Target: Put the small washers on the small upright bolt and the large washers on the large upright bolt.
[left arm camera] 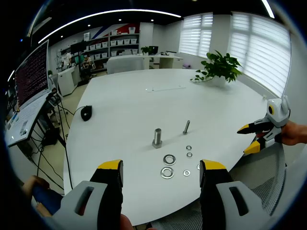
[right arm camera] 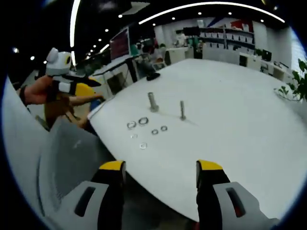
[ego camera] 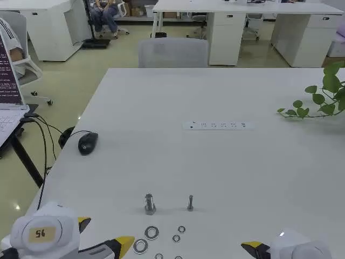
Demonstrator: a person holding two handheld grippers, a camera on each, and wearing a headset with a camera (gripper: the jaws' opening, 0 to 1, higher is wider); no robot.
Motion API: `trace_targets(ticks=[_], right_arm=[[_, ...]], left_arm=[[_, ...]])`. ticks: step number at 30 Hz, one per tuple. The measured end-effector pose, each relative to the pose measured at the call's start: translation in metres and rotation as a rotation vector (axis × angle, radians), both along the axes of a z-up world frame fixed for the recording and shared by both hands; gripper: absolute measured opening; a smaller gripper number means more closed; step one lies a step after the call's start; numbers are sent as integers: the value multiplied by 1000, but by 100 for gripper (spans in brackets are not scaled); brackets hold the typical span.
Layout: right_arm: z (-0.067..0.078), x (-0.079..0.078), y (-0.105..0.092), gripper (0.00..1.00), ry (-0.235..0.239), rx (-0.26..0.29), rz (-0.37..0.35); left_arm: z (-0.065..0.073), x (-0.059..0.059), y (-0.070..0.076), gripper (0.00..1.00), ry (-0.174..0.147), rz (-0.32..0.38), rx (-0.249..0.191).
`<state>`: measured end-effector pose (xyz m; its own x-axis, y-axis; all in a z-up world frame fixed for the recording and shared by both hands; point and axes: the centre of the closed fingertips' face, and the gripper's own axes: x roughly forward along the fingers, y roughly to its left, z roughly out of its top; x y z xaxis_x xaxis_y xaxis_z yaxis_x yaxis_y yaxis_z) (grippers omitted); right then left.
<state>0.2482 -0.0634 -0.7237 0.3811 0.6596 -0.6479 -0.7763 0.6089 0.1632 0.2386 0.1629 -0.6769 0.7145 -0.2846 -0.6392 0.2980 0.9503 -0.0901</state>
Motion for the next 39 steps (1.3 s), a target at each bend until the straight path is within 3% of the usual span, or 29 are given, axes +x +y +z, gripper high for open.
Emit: trace_targets(ticks=[3, 11, 17, 24, 39], right_arm=[[-2, -2, 1, 61, 5, -19, 20], [3, 6, 7, 61, -8, -4, 17], [0, 3, 8, 61, 1, -14, 35], [-4, -1, 9, 61, 9, -13, 40], [-19, -15, 9, 61, 49, -27, 83]], left_arm=[[8, 2, -3, 64, -19, -9, -25], [8, 1, 5, 64, -23, 17, -22], [8, -1, 5, 64, -25, 24, -26], [5, -8, 8, 64, -17, 27, -19], [-9, -26, -2, 65, 22, 9, -17]])
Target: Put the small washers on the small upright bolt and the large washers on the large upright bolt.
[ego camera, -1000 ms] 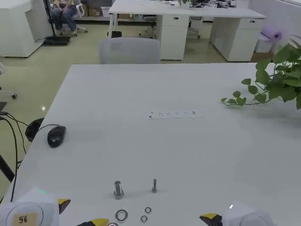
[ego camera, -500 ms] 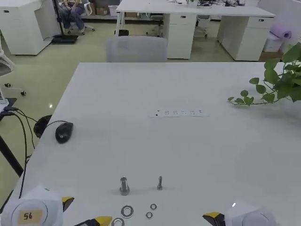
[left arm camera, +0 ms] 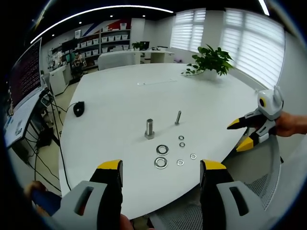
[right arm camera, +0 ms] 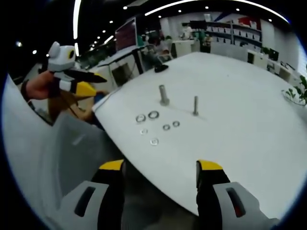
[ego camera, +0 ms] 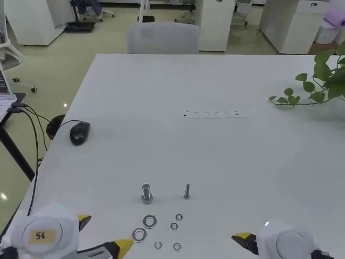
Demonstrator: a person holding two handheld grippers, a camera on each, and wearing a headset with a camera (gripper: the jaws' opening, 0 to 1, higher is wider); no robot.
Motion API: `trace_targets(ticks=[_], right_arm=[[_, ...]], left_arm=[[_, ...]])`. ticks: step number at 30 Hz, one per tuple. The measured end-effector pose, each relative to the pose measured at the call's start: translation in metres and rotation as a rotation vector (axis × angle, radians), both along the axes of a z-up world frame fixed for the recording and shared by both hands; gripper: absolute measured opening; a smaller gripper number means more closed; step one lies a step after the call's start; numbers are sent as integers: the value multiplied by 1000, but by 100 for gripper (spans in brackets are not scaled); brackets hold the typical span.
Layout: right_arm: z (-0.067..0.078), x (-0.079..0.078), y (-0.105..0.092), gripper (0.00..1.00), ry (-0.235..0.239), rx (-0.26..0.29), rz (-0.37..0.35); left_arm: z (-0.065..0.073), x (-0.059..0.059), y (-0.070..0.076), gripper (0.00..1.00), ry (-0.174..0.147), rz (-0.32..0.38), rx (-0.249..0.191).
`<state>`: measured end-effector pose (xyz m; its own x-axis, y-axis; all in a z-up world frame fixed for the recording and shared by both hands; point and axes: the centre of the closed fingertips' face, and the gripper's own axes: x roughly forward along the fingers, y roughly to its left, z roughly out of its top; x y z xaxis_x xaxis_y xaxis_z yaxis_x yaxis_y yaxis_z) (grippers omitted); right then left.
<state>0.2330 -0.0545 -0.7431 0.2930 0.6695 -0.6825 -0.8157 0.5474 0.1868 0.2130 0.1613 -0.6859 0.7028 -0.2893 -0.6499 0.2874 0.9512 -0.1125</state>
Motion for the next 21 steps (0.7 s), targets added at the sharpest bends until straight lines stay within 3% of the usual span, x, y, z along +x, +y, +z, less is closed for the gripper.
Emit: trace_targets(ticks=[7, 21], right_arm=[[-6, 5, -1, 61, 8, -11, 18], [-4, 24, 4, 59, 1, -28, 68]], left_arm=[[-4, -5, 2, 65, 13, 12, 0], [0, 5, 7, 65, -9, 47, -9]])
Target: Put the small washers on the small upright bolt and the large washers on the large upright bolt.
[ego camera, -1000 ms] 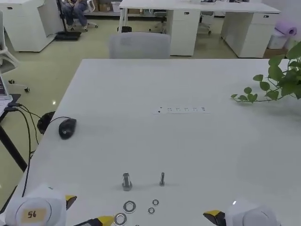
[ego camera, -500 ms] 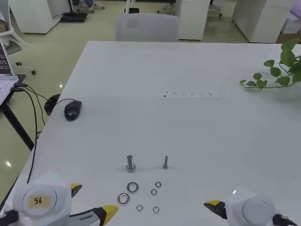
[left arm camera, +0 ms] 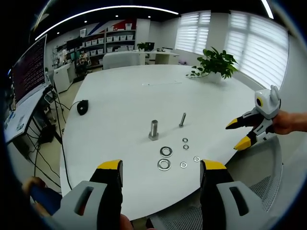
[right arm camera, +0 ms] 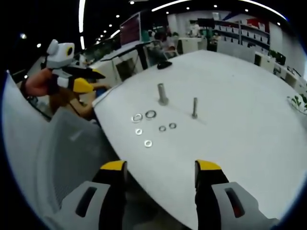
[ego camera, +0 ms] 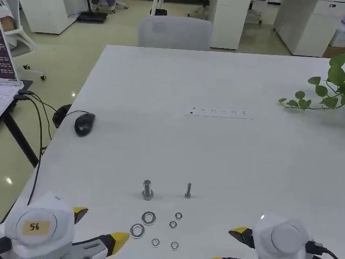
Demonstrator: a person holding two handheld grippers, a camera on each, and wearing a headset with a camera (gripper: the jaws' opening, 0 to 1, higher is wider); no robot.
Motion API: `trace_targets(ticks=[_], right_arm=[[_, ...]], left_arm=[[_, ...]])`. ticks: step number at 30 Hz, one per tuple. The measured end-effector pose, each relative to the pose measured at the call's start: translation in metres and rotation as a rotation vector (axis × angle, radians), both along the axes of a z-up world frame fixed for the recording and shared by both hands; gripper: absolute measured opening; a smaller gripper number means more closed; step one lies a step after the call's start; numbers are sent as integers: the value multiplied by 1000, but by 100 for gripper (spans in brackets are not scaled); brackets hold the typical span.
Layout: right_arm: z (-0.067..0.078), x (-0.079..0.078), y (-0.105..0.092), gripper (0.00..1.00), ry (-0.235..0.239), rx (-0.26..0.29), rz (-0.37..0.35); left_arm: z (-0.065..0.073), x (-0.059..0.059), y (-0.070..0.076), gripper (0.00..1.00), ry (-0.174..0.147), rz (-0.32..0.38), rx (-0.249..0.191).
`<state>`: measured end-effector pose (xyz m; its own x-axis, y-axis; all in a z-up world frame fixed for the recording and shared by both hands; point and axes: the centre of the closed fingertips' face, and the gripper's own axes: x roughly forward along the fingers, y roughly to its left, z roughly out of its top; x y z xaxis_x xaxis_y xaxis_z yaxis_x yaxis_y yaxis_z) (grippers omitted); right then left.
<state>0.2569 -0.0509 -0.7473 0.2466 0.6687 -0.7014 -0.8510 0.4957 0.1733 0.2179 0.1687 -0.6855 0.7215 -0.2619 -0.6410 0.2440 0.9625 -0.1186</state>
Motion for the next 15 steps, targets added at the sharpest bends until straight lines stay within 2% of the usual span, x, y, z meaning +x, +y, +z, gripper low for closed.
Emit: trace_targets(ticks=[8, 12, 15], right_arm=[[-2, 2, 10, 57, -1, -2, 32], [-5, 4, 13, 55, -5, -13, 54], [-4, 8, 19, 51, -13, 4, 55]], left_arm=[[3, 0, -1, 65, -4, -7, 7], [3, -3, 2, 65, -8, 4, 7], [2, -7, 2, 65, -7, 9, 6]])
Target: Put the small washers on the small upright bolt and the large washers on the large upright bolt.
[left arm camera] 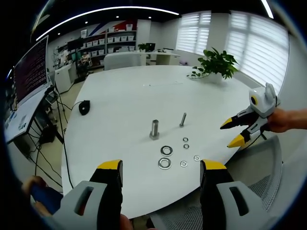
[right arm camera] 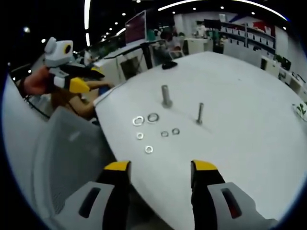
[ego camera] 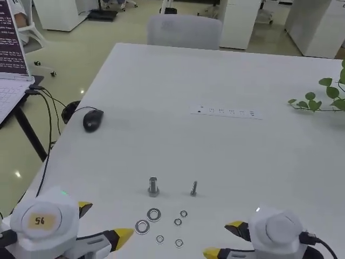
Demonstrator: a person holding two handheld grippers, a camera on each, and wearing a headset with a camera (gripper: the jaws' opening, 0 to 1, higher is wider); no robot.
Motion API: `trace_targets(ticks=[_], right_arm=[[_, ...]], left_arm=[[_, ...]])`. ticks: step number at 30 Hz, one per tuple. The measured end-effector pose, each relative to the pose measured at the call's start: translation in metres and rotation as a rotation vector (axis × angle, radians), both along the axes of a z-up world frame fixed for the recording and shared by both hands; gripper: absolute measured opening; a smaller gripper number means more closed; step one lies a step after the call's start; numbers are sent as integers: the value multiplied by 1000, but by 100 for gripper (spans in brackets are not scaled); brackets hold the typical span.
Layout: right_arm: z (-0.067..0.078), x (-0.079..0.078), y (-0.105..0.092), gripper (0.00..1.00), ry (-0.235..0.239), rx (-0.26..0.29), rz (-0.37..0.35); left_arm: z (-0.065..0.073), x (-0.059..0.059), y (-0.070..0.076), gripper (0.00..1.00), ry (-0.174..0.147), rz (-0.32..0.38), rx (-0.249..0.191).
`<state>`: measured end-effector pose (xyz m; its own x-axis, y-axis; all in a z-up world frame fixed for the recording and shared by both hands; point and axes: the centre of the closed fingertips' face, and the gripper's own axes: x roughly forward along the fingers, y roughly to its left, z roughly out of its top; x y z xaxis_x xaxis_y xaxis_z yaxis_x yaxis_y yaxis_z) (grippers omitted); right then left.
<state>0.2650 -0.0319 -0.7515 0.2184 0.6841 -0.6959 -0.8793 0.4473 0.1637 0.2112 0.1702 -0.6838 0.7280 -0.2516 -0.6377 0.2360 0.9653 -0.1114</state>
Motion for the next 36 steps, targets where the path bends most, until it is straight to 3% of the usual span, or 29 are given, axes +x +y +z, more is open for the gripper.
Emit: trace_targets(ticks=[6, 11, 17, 27, 31, 36], right_arm=[[-9, -3, 18, 48, -2, -25, 83], [-24, -4, 31, 38, 5, -70, 151], [-40, -5, 45, 32, 6, -114, 240], [-59, -11, 64, 23, -90, -255, 495], [-71, -13, 65, 21, -97, -326, 576], [-74, -14, 71, 20, -107, -325, 635]], left_arm=[[0, -4, -4, 65, -2, -4, -1], [3, -3, -6, 65, -8, -11, 5], [5, -2, -6, 65, -14, -13, 10], [4, -1, -7, 64, -10, -16, 11], [4, -1, -8, 64, -12, -19, 11], [5, -1, -7, 64, -14, -18, 11]])
